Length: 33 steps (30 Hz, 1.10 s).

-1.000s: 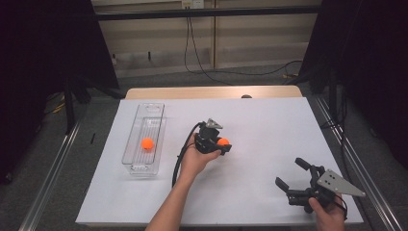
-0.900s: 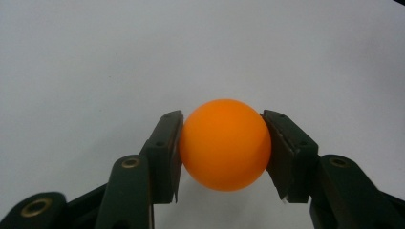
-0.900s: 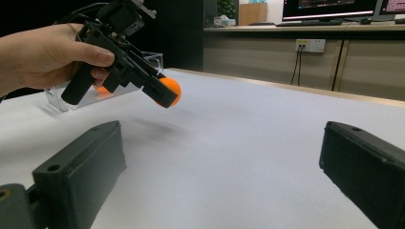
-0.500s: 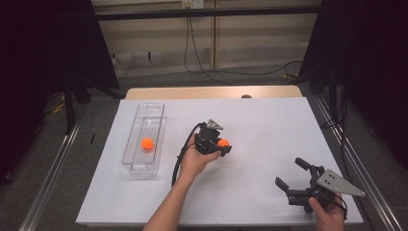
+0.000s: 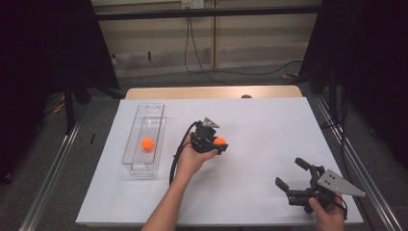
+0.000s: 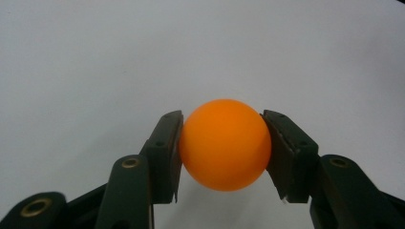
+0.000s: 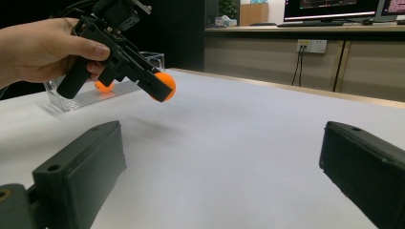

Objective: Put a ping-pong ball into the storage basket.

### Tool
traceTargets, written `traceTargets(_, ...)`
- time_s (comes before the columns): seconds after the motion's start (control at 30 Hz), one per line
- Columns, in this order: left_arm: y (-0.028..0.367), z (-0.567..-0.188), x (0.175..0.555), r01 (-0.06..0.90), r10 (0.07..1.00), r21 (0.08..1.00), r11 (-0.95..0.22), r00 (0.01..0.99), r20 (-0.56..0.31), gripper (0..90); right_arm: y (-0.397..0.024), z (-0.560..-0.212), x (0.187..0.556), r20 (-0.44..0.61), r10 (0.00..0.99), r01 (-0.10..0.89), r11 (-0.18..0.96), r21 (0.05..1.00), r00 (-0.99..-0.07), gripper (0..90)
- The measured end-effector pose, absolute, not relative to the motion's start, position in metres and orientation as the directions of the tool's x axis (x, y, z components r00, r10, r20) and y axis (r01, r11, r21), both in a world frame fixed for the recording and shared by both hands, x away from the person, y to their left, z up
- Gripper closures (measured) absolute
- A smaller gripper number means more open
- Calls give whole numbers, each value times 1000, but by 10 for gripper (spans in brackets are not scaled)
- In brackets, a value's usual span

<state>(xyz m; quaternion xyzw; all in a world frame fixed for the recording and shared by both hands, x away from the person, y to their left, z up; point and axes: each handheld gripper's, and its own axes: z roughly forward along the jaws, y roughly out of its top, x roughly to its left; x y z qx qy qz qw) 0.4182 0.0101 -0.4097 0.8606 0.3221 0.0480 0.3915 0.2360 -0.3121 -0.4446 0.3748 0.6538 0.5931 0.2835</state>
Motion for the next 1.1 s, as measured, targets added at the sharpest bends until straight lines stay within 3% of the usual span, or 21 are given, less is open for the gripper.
traceTargets(1.1,39,-398,425,542,643,716,-440,747,-170,510,-311,-444,235,71,823,148,16,989,-564,12)
